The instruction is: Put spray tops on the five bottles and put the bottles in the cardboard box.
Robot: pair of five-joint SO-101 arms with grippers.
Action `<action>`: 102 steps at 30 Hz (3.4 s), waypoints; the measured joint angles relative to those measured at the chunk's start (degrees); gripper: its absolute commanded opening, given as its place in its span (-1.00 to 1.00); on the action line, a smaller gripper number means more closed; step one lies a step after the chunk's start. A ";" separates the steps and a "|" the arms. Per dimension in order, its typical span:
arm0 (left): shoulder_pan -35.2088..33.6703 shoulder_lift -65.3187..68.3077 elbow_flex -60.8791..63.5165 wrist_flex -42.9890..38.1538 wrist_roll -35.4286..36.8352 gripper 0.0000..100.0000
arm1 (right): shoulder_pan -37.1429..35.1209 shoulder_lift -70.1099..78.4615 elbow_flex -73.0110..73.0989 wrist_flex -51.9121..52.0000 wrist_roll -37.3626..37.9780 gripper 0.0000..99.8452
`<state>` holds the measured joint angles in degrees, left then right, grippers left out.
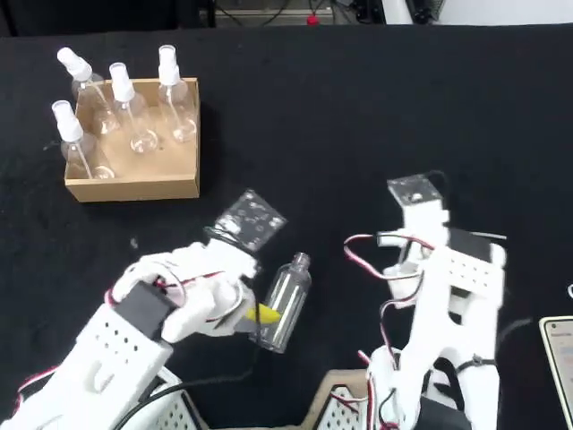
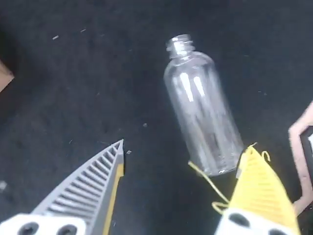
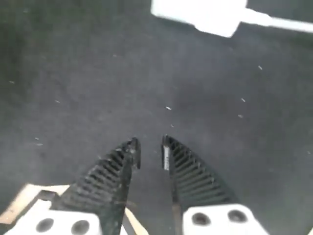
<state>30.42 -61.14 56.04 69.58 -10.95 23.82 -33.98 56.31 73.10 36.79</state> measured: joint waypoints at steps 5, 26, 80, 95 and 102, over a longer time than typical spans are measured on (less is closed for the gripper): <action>1.32 3.43 3.78 -7.38 -0.70 -0.28 | 6.24 0.00 0.00 0.00 4.40 -0.85; 3.69 29.19 -0.35 -25.05 9.85 -0.28 | 9.14 0.00 0.88 -0.35 5.80 -0.85; -30.24 43.16 -16.09 -0.09 -19.69 -0.52 | -22.68 0.00 14.51 -25.05 -23.03 -0.84; -30.24 42.46 -8.53 -9.49 -19.60 -0.52 | -20.48 0.00 16.79 -30.59 -23.12 -0.85; -30.51 42.37 -5.10 -15.82 -15.12 -0.52 | -20.48 0.00 17.05 -30.59 -23.38 -0.85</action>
<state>-0.09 -18.77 50.95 53.76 -26.07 3.34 -33.98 73.36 42.51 13.41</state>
